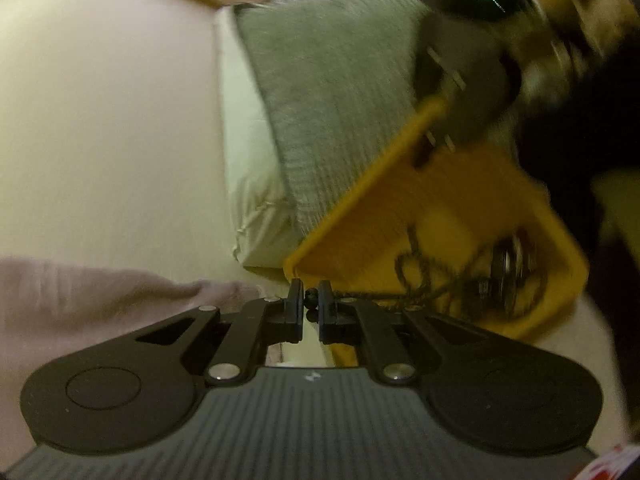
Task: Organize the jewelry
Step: 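Lift the long dark strand high with the left gripper and lower it into the tray, then move the left gripper back over the pearl necklace on the towel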
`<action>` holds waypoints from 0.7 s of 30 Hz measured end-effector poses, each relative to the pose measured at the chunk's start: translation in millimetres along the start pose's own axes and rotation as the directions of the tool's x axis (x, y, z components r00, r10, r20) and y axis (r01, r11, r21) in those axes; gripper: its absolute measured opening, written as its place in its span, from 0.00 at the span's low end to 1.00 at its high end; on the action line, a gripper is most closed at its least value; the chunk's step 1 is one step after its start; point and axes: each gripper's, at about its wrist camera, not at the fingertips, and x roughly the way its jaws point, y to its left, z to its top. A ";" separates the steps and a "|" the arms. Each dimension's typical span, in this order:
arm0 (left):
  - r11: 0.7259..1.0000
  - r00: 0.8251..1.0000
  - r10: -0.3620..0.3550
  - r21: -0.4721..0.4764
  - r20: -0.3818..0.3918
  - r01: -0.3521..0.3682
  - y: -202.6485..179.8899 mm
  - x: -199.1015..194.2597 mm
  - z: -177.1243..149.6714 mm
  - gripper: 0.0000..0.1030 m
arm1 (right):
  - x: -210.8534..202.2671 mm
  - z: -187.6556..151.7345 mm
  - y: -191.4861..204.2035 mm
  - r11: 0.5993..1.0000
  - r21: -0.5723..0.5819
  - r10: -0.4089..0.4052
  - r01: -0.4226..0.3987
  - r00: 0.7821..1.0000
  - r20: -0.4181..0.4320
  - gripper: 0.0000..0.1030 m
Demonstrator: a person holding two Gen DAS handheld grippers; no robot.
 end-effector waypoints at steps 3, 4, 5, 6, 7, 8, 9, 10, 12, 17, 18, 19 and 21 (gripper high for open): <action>0.995 1.000 0.018 0.101 -0.015 -0.016 -17.8 11.2 -5.2 0.06 | 0.8 -0.6 0.1 1.000 0.002 -0.002 0.002 1.000 0.000 0.05; 0.994 1.000 0.022 0.109 -0.012 -0.021 -20.5 14.1 -6.2 0.06 | 0.8 -0.9 0.4 1.000 0.002 -0.002 0.002 1.000 0.000 0.05; 0.994 1.000 0.022 0.111 -0.009 -0.021 -23.5 17.4 -7.5 0.06 | 0.8 -0.4 0.5 1.000 0.002 -0.002 0.002 1.000 0.000 0.05; 0.993 1.000 0.024 0.116 -0.010 -0.023 -25.4 20.4 -7.4 0.06 | 0.9 -0.3 0.5 1.000 0.002 -0.002 0.002 1.000 0.000 0.05; 0.992 1.000 0.024 0.123 -0.014 -0.022 -27.2 23.2 -7.4 0.06 | 0.8 -0.3 0.5 1.000 0.003 -0.002 0.002 1.000 0.000 0.05; 0.992 1.000 0.017 0.123 -0.018 -0.015 -27.4 28.3 -7.0 0.06 | 0.8 -0.3 0.5 1.000 0.002 -0.002 0.002 1.000 -0.001 0.05; 0.993 1.000 0.011 0.117 -0.019 -0.009 -27.3 29.8 -7.6 0.06 | 0.7 -0.4 0.5 1.000 0.003 -0.002 0.002 1.000 -0.001 0.05; 0.994 1.000 0.009 0.112 -0.020 -0.007 -27.6 32.0 -7.9 0.06 | 0.3 -0.3 0.7 1.000 0.004 -0.002 0.002 1.000 -0.001 0.05; 0.994 1.000 0.011 0.108 -0.022 -0.009 -27.1 33.9 -8.7 0.06 | -0.1 0.0 0.9 1.000 0.004 -0.002 0.002 1.000 -0.001 0.05; 0.998 0.999 0.023 0.059 -0.027 -0.021 -22.2 39.0 -10.9 0.11 | -2.1 -0.1 1.7 1.000 0.007 -0.005 0.005 1.000 -0.004 0.05; 0.999 0.999 0.028 0.047 -0.025 -0.026 -20.5 38.6 -11.8 0.12 | -2.5 0.1 2.1 1.000 0.007 -0.006 0.006 1.000 -0.004 0.05; 0.999 0.999 0.030 0.035 -0.023 -0.030 -18.6 37.2 -12.6 0.13 | -2.8 0.3 2.5 1.000 0.007 -0.006 0.006 1.000 -0.004 0.05; 0.999 0.999 0.048 -0.003 -0.021 -0.048 -13.5 32.9 -15.9 0.13 | -2.6 0.5 2.5 1.000 0.007 -0.007 0.007 1.000 -0.003 0.05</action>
